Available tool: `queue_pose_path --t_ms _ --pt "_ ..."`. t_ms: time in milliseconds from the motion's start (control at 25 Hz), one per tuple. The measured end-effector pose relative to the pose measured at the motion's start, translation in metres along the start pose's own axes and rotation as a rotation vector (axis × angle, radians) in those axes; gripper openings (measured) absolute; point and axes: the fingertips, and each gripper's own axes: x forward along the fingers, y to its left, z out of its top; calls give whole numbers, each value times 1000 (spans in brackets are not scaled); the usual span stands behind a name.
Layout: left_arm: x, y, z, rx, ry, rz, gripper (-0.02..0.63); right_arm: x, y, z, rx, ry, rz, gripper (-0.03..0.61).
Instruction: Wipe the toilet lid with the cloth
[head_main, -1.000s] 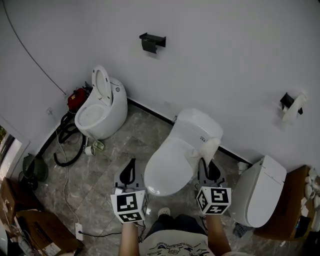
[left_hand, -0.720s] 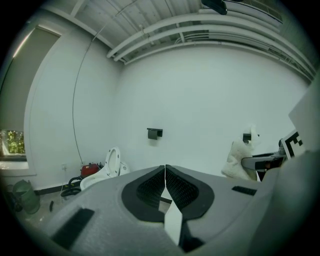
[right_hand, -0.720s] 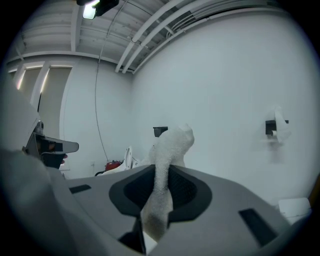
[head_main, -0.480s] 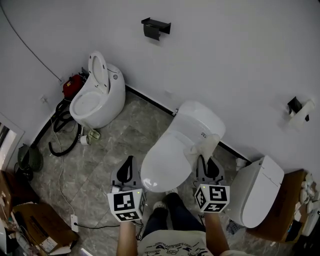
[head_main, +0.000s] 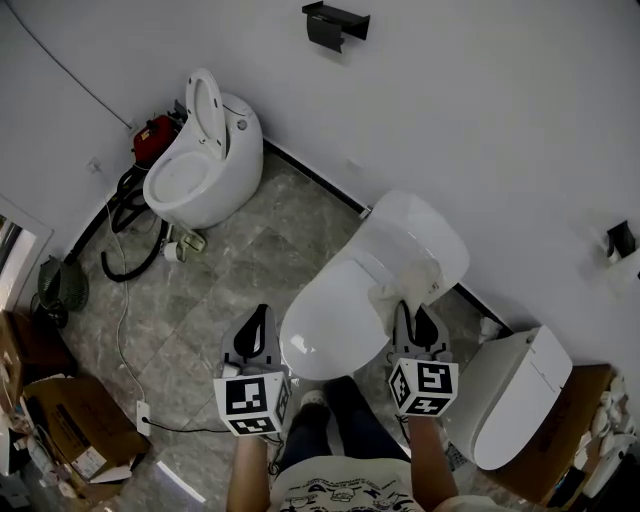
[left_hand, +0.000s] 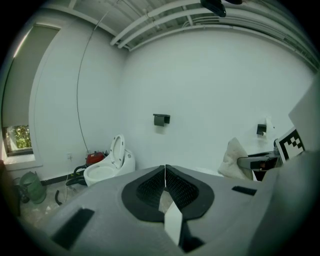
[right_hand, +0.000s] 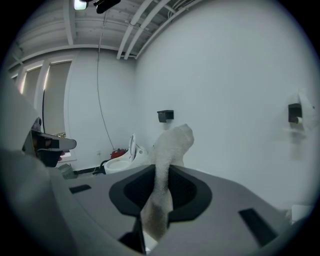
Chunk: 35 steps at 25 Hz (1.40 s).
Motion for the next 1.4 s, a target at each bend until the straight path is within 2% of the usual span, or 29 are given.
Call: queue_pose_path --t_ms 600,1040,1400 --pt "76 19 -69 -17 163 84 9 104 -14 -73 -45 162 119 67" --pt "116 32 -117 -22 230 110 9 165 -14 -132 -105 253 184 67" --pt "137 42 -155 -37 272 134 9 208 -17 -177 -134 307 198 67"
